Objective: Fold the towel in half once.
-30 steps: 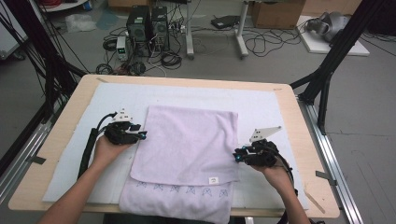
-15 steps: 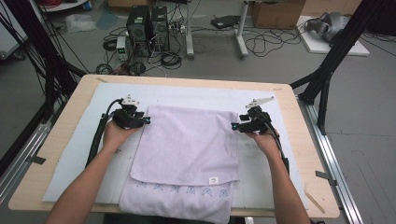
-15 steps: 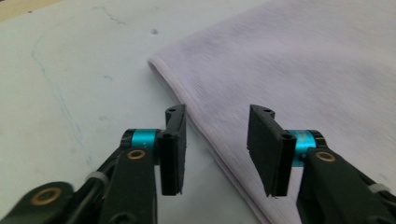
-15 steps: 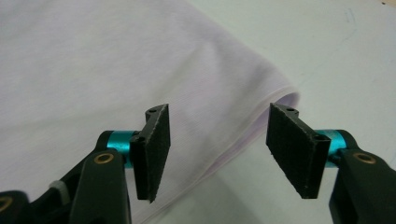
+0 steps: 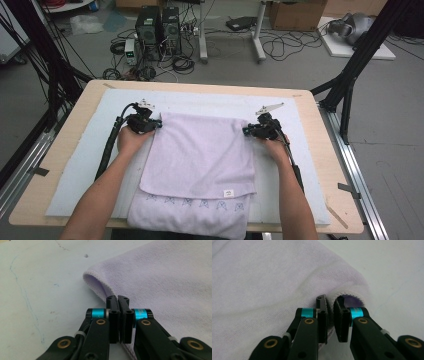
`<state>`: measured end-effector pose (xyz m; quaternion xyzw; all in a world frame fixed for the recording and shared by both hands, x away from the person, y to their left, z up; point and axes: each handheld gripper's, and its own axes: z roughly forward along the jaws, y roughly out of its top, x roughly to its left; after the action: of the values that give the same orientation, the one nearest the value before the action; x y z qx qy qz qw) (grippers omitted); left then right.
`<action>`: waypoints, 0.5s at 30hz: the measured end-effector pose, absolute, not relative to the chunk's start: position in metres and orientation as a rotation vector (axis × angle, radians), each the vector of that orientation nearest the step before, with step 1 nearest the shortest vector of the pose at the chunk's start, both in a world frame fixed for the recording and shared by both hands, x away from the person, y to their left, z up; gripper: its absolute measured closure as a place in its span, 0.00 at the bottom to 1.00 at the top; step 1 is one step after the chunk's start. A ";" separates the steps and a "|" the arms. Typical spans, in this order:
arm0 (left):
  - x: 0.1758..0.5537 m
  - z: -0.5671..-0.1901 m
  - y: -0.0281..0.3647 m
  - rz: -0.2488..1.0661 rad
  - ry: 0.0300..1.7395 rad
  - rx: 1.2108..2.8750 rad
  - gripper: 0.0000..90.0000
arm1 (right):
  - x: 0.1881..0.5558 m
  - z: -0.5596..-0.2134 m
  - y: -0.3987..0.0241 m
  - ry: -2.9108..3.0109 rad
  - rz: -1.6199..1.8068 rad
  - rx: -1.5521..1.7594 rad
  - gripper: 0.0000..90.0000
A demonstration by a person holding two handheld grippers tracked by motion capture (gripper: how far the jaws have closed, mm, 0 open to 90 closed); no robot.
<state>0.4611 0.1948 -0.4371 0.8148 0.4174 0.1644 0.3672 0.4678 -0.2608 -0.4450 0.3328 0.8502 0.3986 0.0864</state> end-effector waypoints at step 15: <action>0.468 -0.366 0.222 0.720 1.081 1.877 0.96 | 0.501 -0.354 -0.245 2.327 1.189 0.880 0.91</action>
<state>0.4682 0.2220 -0.3663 0.7477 0.4306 0.2866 0.4164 0.5006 -0.2447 -0.3537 0.3134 0.8283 0.4234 0.1908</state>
